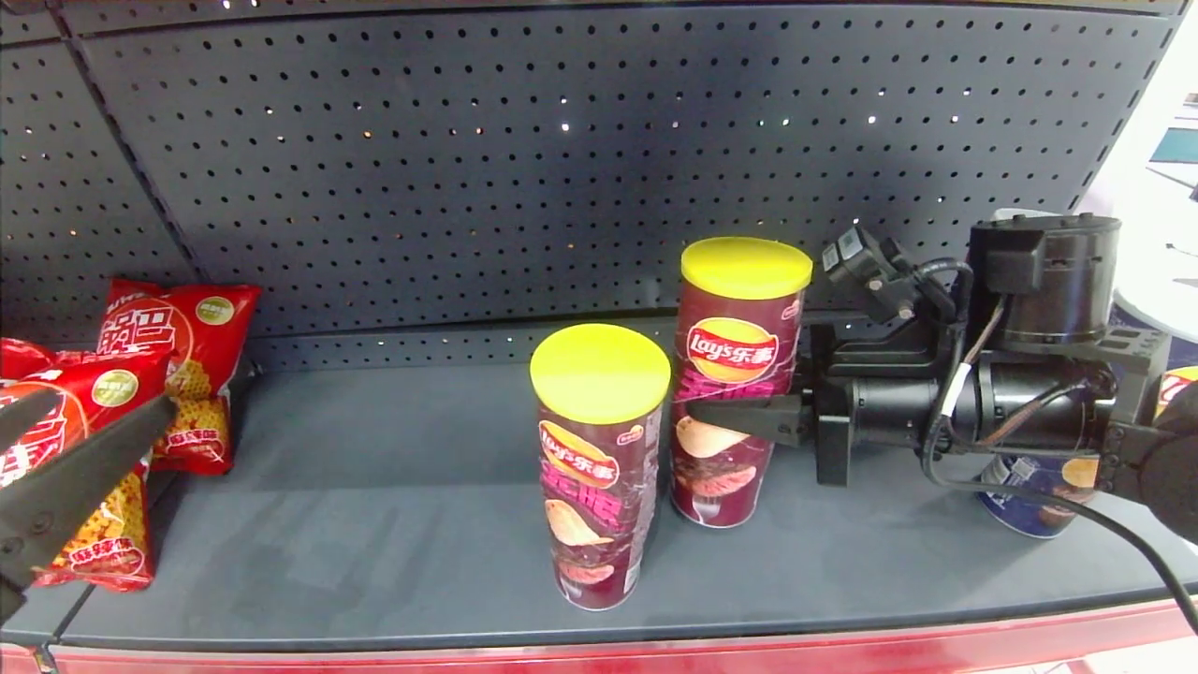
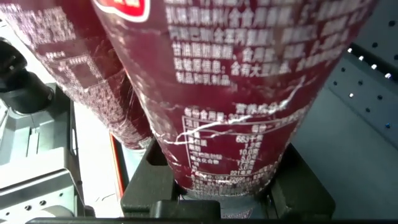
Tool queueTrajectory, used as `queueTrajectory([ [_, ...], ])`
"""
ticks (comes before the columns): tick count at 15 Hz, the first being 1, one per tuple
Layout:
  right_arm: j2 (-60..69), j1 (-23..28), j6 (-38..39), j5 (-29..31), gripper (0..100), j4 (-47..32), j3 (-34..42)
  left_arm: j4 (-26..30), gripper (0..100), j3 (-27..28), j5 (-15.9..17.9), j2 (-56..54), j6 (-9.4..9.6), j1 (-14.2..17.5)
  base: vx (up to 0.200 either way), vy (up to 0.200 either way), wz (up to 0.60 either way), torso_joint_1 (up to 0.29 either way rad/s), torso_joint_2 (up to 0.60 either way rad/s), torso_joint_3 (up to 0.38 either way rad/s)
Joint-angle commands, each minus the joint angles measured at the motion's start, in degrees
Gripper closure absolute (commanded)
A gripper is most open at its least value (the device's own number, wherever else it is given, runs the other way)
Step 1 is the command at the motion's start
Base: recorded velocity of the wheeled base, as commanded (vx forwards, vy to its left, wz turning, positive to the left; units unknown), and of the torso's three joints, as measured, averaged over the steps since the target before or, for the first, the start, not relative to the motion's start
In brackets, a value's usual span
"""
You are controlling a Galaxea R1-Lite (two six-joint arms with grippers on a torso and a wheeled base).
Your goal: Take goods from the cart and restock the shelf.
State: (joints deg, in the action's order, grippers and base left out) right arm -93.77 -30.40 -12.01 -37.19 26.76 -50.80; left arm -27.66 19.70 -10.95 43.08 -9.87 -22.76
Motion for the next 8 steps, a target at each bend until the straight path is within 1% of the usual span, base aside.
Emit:
queueTrajectory([
  [1,0.1,-0.1,0.0,-0.1,100,0.0,-0.2,1.9,0,-9.7,0.2,-13.1,0.12,15.6,0.0,0.0,0.0,0.0,0.0,0.0],
  [2,0.3,-0.1,0.1,-0.2,100,0.0,-0.3,2.1,0,-12.5,0.0,-15.2,0.21,17.0,0.0,0.0,0.0,0.0,0.0,0.0],
  [3,0.4,0.0,0.2,-0.3,100,0.1,-0.3,2.1,0,-14.1,-0.1,-16.4,0.29,18.2,0.0,0.0,0.0,0.0,0.0,0.0],
  [4,0.6,0.0,0.6,-0.4,100,0.1,-0.2,2.5,0,-15.8,0.0,-18.5,1.17,20.2,0.0,0.0,0.0,0.0,0.0,0.0],
  [5,0.7,0.1,0.7,-0.4,100,0.2,-0.2,4.6,0,-17.4,0.1,-22.0,4.16,21.2,0.0,0.0,0.0,0.0,0.0,0.0],
  [6,0.7,0.1,0.8,-0.5,100,0.2,-0.4,8.8,0,-18.6,0.3,-27.1,7.94,20.9,0.0,0.0,0.0,0.0,0.0,0.0],
  [7,0.7,0.1,0.8,-0.6,100,0.7,-0.9,15.5,0,-19.2,0.9,-32.9,10.67,20.7,0.0,0.0,0.0,0.0,0.0,0.0],
  [8,0.7,0.1,1.1,-0.6,100,0.9,-1.4,24.0,0,-19.2,1.5,-39.3,11.28,20.8,0.0,0.0,0.0,0.0,0.0,0.0],
])
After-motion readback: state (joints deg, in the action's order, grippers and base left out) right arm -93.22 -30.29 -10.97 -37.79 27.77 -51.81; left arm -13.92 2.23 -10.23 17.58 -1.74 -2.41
